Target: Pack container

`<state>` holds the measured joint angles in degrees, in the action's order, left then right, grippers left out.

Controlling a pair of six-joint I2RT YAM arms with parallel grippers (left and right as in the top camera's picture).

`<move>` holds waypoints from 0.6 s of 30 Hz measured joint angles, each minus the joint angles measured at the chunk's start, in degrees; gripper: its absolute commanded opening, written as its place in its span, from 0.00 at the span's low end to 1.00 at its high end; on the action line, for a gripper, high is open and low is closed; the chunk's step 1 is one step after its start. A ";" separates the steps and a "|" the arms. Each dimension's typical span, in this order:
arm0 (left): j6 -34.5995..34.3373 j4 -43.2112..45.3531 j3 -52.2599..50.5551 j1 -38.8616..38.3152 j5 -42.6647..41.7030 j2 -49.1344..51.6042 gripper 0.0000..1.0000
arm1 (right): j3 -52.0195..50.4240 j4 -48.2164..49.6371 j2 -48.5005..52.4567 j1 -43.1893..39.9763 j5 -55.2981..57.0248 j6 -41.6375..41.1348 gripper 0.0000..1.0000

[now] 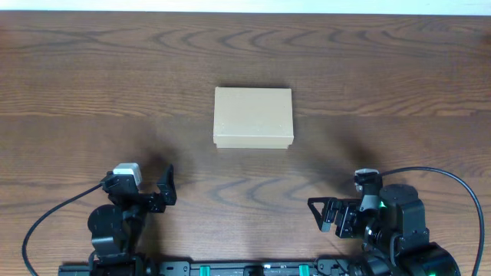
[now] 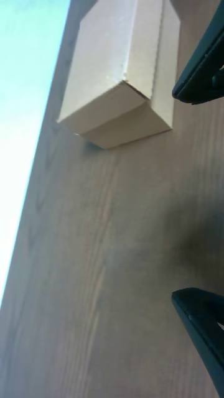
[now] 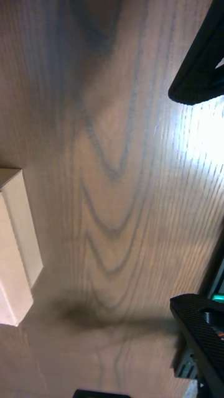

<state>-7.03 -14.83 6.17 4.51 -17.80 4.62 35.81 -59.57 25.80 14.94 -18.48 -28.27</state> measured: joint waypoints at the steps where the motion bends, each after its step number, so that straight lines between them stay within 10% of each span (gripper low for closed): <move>1: 0.04 0.00 0.00 0.00 0.02 -0.35 0.95 | 0.00 0.02 0.00 0.00 0.00 0.00 0.99; 18: 0.87 0.02 0.00 0.00 0.22 -1.44 0.95 | 0.00 0.00 0.00 0.00 0.00 0.00 0.99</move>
<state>-6.15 -14.81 6.17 4.51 -17.58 3.18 35.81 -59.57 25.80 14.94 -18.48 -28.27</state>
